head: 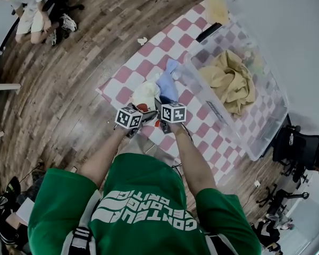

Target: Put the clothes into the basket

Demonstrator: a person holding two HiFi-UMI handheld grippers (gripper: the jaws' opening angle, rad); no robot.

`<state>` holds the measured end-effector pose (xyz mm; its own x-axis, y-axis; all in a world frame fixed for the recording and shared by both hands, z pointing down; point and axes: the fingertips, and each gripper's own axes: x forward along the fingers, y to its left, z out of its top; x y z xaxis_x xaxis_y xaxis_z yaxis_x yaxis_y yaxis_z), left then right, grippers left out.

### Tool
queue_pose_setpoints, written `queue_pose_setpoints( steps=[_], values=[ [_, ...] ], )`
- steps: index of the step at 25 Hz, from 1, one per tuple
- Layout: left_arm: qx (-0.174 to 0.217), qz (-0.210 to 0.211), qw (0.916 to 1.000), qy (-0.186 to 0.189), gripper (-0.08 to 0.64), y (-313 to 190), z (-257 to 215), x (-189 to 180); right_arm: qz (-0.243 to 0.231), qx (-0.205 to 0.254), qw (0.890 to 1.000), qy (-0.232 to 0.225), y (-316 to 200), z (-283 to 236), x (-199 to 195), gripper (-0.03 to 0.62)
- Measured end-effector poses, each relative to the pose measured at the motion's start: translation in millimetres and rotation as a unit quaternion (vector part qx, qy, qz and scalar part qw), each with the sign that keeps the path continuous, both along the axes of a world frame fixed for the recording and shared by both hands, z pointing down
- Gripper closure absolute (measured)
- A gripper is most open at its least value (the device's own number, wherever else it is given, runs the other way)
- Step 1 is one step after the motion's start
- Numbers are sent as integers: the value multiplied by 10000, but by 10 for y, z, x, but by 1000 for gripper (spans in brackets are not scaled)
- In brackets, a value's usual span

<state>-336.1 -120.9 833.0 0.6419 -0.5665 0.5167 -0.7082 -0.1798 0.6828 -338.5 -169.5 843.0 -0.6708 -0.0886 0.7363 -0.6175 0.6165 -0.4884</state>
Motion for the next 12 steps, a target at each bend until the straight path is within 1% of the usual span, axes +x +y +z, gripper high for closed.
queue_pose_setpoints(
  steps=[3,5,8,12],
  values=[
    [122,-28,9998,-161,198,20,-56,-58,-65,57,9998,-156,31,-84,-59,482],
    [255,-152,9994,-203,215,2,-140,-113,-65,133,9995,-294,21,-184,-108,483],
    [511,-400,9977,-212,238,-40,-308,-211,-135,291,9982,-509,-15,-387,-208,483],
    [916,-622,9934,-297,252,-124,-598,-336,-328,583,9945,-810,-95,-720,-350,483]
  ],
)
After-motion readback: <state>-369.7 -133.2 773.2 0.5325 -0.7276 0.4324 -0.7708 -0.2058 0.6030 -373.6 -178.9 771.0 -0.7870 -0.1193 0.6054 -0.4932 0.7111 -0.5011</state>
